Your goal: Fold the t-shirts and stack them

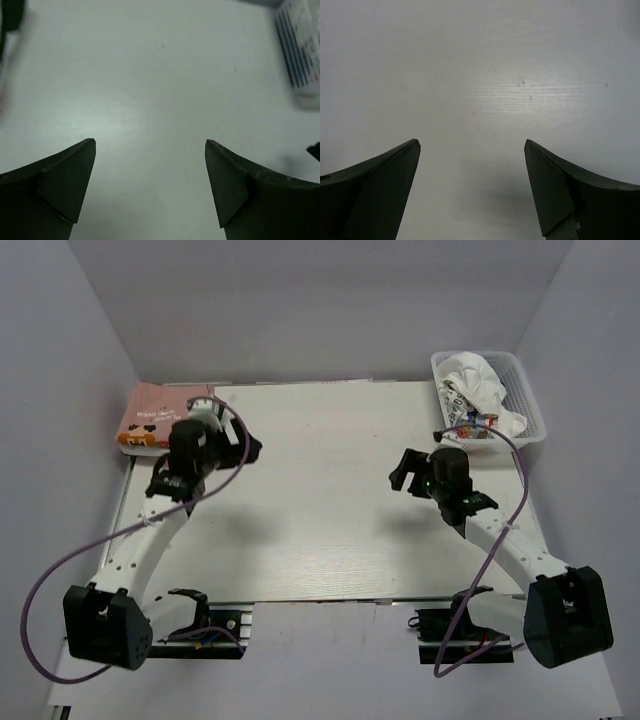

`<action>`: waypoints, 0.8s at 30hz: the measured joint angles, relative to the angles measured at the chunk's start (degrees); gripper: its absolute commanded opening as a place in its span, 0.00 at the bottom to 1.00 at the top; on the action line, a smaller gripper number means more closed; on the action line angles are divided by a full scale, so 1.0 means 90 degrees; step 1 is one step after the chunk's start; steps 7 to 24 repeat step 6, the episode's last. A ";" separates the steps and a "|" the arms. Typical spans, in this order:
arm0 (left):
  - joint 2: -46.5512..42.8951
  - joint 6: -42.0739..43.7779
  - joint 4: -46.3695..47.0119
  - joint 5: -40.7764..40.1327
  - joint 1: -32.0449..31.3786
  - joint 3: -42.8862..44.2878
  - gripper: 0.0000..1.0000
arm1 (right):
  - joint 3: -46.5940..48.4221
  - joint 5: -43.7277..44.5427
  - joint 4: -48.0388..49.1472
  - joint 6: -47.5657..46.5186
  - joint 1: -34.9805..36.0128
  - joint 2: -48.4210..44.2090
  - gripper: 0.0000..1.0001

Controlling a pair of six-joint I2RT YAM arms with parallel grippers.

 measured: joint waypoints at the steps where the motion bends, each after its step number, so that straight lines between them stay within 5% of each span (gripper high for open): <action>1: -0.0243 -0.0134 0.0124 0.0036 -0.0114 -0.0471 1.00 | -0.0170 -0.0015 -0.0032 0.0075 0.0000 -0.0114 0.90; 6: -0.0374 -0.0563 0.0291 -0.0095 -0.0335 -0.1887 1.00 | -0.0612 -0.0168 -0.0177 0.0352 0.0002 -0.0308 0.90; 24: -0.0374 -0.0563 0.0291 -0.0095 -0.0335 -0.1887 1.00 | -0.0612 -0.0168 -0.0177 0.0352 0.0002 -0.0308 0.90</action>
